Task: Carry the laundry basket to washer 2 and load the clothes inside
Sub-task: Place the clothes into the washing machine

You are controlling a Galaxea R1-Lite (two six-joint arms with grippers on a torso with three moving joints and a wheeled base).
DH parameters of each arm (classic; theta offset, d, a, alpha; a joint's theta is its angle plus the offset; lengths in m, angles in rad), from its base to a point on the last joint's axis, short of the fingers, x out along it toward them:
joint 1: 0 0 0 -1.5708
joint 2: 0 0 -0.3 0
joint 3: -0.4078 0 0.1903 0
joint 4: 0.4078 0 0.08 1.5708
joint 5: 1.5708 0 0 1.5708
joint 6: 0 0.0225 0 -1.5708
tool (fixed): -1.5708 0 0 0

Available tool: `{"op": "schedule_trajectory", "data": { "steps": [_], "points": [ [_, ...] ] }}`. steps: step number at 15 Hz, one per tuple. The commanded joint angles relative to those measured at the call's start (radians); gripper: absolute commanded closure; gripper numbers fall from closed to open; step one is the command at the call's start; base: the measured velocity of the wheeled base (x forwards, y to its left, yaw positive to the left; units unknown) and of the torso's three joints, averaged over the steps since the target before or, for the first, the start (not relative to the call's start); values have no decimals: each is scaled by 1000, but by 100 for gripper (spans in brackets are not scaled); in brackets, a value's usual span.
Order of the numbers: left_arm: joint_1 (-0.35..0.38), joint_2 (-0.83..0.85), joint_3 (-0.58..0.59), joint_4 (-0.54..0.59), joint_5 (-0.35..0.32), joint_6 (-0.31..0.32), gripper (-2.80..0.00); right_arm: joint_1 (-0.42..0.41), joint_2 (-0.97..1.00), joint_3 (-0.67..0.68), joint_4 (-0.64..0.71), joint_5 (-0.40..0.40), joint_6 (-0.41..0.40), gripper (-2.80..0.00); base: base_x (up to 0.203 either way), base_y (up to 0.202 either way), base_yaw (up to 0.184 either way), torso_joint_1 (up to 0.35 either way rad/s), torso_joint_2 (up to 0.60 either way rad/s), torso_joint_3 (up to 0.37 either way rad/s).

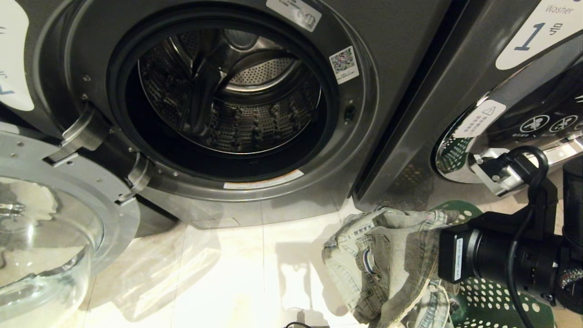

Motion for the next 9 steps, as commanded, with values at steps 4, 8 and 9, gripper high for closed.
{"op": "schedule_trajectory", "data": {
  "steps": [4, 8, 9],
  "points": [
    [0, 2, 0, 1, 0, 0, 0, -7, 7, 3, -4, 0, 1, 0, -3, -3, 108, 3, 2, 3],
    [0, 2, 0, 1, 1, 0, 0, -19, 24, -4, -4, -1, -5, 0, 0, -8, 177, 2, 2, 3],
    [0, 2, 0, 1, 1, 0, 0, -35, 27, -5, -4, -1, -10, 0, 0, -8, 174, 2, -4, 4]
  ]
}}
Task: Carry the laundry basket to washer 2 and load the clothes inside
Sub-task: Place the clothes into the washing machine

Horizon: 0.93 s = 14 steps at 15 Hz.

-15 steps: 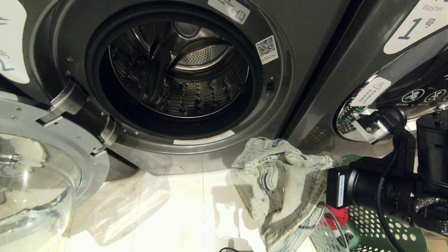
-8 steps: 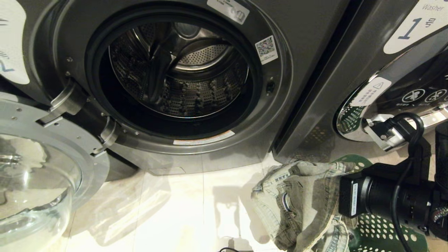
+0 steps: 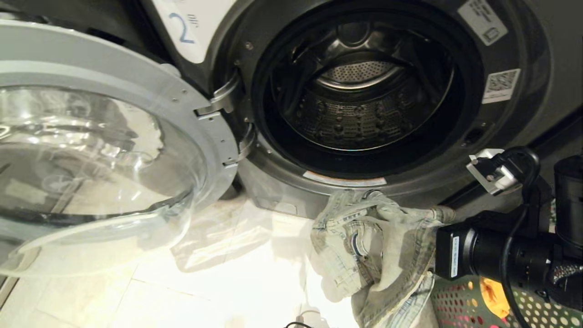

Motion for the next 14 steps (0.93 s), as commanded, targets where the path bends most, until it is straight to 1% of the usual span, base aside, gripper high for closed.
{"op": "schedule_trajectory", "data": {
  "steps": [1, 2, 3, 5, 7, 8, 10, 12, 13, 14],
  "points": [
    [0, 2, 0, 0, 0, 0, 0, -36, 22, -1, -4, -3, -7, 0, -2, -5, 192, 5, 1, 2],
    [0, 2, 0, 0, 0, 0, 0, -60, 40, -3, -21, -4, -10, 0, 0, -9, 172, 0, 1, 3],
    [0, 2, 0, 0, -1, 0, 0, -91, 62, -2, -56, -9, -31, 0, 1, -8, 173, 1, 7, 0],
    [0, 2, 0, 1, -1, 2, 0, -171, 111, 9, -154, -45, -103, 0, 1, -7, 148, 5, 0, 5],
    [0, 2, 0, 1, -1, 3, 0, -258, 196, -1, -280, -78, -124, 0, -1, -2, 41, 1, 3, 2],
    [0, 2, 0, 0, -1, 3, 0, -299, 240, -13, -352, -91, -135, 0, 0, 0, 0, 0, 0, 0],
    [0, 2, 0, 1, -1, 3, 0, -365, 332, -40, -511, -104, -195, 0, 0, 0, 0, 0, 0, 0],
    [0, 2, 0, 1, -1, 3, 0, -394, 429, -87, -687, -109, -255, 0, 0, 0, 0, 0, 0, 0],
    [0, 2, 0, 1, -1, 3, 0, -401, 478, -133, -793, -110, -287, 0, 0, 0, 0, 0, 0, 0],
    [0, 2, 0, 1, -1, 3, 0, -404, 516, -185, -870, -110, -323, 0, 0, 0, 0, 0, 0, 0]
  ]
}}
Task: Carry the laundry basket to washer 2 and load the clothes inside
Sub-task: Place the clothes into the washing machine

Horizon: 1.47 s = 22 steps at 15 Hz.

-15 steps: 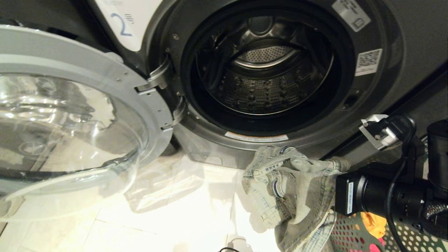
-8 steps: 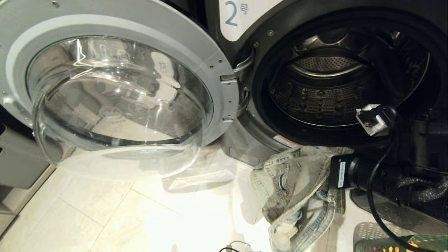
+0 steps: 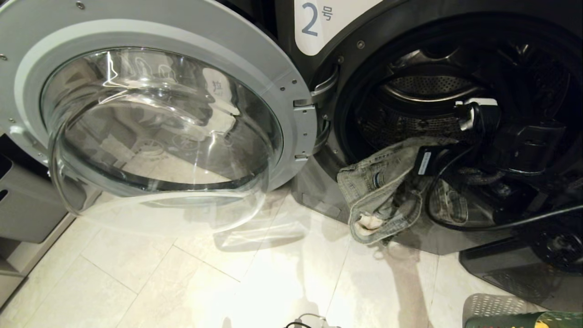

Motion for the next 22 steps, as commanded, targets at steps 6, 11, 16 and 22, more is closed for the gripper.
{"op": "schedule_trajectory", "data": {
  "steps": [6, 11, 16, 22],
  "points": [
    [1, 2, -1, 0, 2, -1, 0, -24, 225, -293, -345, -1, -257, 0, 0, 0, 0, 0, 0, 0],
    [1, 2, -1, 0, 0, -1, 0, -70, 230, -402, -369, 3, -318, 0, 0, 0, 0, 0, 0, 0],
    [1, 2, -1, 0, 0, -1, 0, -80, 257, -375, -378, 6, -318, 0, 0, 0, 0, 0, 0, 0],
    [1, 2, -1, 0, 0, -1, 0, -90, 442, -382, -519, 0, -335, 0, 0, 0, 0, 0, 0, 0]
  ]
}}
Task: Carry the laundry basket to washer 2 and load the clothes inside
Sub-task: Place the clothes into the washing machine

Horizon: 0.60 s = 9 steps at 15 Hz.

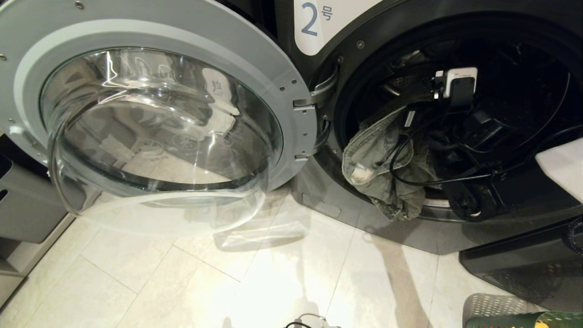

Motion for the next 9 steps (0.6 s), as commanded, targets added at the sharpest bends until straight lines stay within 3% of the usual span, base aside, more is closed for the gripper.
{"op": "schedule_trajectory", "data": {
  "steps": [1, 9],
  "points": [
    [0, 2, 0, 0, 0, 0, 0, -11, 126, -44, -60, -5, -12, 0, 0, 0, 0, 0, 0, 0],
    [0, 2, 1, 0, 1, 0, 0, -112, 477, -577, -69, -35, -80, 0, 0, 0, 0, 0, 0, 0]
  ]
}}
